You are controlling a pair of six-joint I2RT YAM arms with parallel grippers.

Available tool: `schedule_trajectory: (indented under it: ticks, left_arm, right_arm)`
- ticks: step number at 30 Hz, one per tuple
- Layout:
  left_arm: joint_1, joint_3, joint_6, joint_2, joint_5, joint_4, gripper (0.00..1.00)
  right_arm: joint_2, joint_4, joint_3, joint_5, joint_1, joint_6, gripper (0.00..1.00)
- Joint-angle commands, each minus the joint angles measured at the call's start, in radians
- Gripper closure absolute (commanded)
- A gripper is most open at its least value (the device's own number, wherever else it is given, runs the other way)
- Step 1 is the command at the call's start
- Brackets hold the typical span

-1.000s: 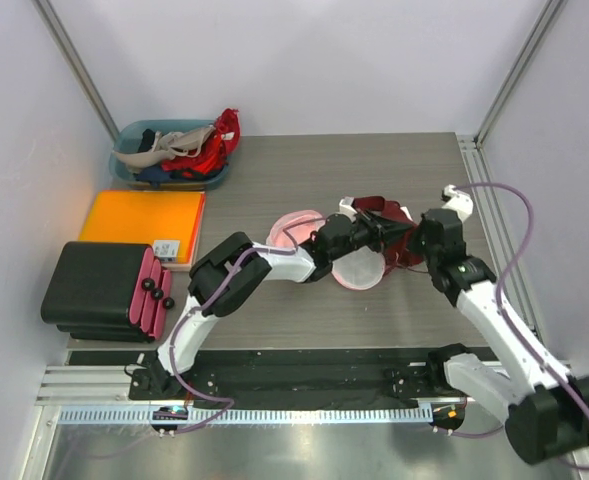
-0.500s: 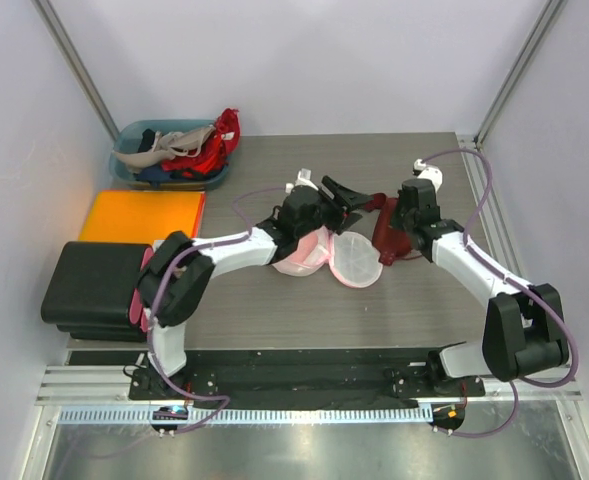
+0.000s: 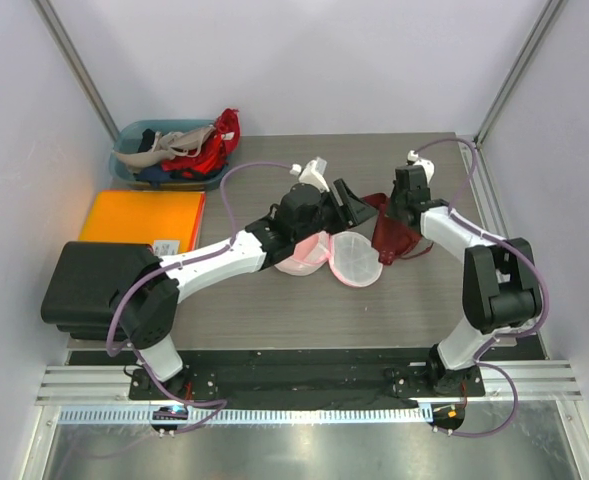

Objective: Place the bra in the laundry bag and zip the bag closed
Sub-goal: Adjust the bra at the center of the board.

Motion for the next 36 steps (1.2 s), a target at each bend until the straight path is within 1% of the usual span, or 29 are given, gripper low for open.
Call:
schedule_trajectory:
  ticks: [1,3,4,5,6,7,8,10,11,14,17,18,21,22,23,25,26,27,28,29,30,31,34,35,36]
  left_arm:
    - [-0.020,0.087,0.281,-0.032,0.089,-0.091,0.38]
    - [-0.023,0.084,0.314,-0.012,0.134,-0.097,0.37]
    - [-0.025,0.076,0.323,-0.002,0.145,-0.104,0.39]
    - [-0.029,0.067,0.341,0.006,0.148,-0.101,0.40]
    - [-0.032,0.058,0.352,0.011,0.155,-0.082,0.42]
    - [-0.034,0.056,0.361,0.018,0.166,-0.081,0.46]
    - [-0.034,0.057,0.371,0.032,0.188,-0.084,0.49]
    - [-0.036,0.065,0.377,0.040,0.206,-0.085,0.54]
    - [-0.037,0.065,0.375,0.043,0.212,-0.085,0.56]
    - [-0.040,0.068,0.381,0.038,0.225,-0.081,0.59]
    - [-0.045,0.079,0.394,0.043,0.235,-0.096,0.63]
    - [-0.046,0.083,0.398,0.052,0.238,-0.104,0.63]
    - [-0.048,0.119,0.401,0.098,0.257,-0.136,0.62]
    - [-0.048,0.139,0.401,0.115,0.258,-0.142,0.56]
    - [-0.048,0.148,0.403,0.130,0.258,-0.145,0.52]
    - [-0.048,0.203,0.421,0.190,0.263,-0.179,0.46]
    - [-0.048,0.226,0.429,0.210,0.263,-0.206,0.45]
    - [-0.048,0.275,0.437,0.234,0.263,-0.222,0.43]
    - [-0.048,0.304,0.458,0.276,0.261,-0.235,0.43]
    - [-0.048,0.335,0.466,0.300,0.260,-0.289,0.42]
    - [-0.048,0.382,0.473,0.317,0.257,-0.301,0.42]
    - [-0.046,0.398,0.487,0.343,0.258,-0.309,0.42]
    - [-0.046,0.433,0.503,0.362,0.249,-0.314,0.41]
    - [-0.045,0.439,0.507,0.371,0.241,-0.317,0.41]
    - [-0.043,0.452,0.506,0.374,0.241,-0.317,0.41]
  right_arm:
    - [-0.152,-0.040,0.021,-0.019,-0.001,0.039,0.83]
    - [-0.190,-0.138,0.043,-0.016,-0.001,0.042,0.74]
    - [-0.205,-0.160,0.037,-0.019,-0.001,0.036,0.70]
    - [-0.219,-0.177,0.029,-0.027,-0.001,0.033,0.69]
    - [-0.244,-0.189,0.017,-0.041,-0.002,0.032,0.68]
    - [-0.251,-0.190,-0.012,-0.051,-0.002,0.036,0.68]
    - [-0.254,-0.191,-0.026,-0.080,-0.001,0.042,0.68]
    - [-0.245,-0.161,-0.068,-0.128,-0.011,0.088,0.68]
    - [-0.241,-0.113,-0.086,-0.174,-0.019,0.105,0.68]
    - [-0.213,-0.029,-0.131,-0.142,-0.021,0.141,0.69]
    - [-0.143,0.011,-0.117,-0.090,-0.024,0.141,0.72]
    - [-0.123,0.033,-0.114,-0.050,-0.024,0.139,0.73]
    - [-0.055,0.102,-0.102,-0.001,-0.031,0.119,0.75]
    - [-0.037,0.116,-0.088,0.010,-0.034,0.113,0.75]
    - [0.015,0.125,-0.076,0.004,-0.044,0.105,0.75]
    - [0.060,0.116,-0.036,-0.008,-0.050,0.096,0.75]
    - [0.084,0.113,-0.030,-0.015,-0.051,0.095,0.75]
    - [0.092,0.111,-0.026,-0.018,-0.053,0.095,0.75]
    - [0.097,0.103,-0.020,-0.025,-0.053,0.098,0.75]
    - [0.095,0.079,-0.019,-0.038,-0.053,0.099,0.75]
    - [0.074,0.068,-0.023,-0.044,-0.053,0.105,0.75]
    - [0.059,0.056,-0.028,-0.048,-0.053,0.110,0.74]
    - [-0.010,-0.008,-0.010,-0.064,-0.053,0.107,0.68]
    - [-0.027,-0.071,0.004,-0.064,-0.053,0.102,0.60]
    - [-0.044,-0.093,0.015,-0.056,-0.054,0.099,0.53]
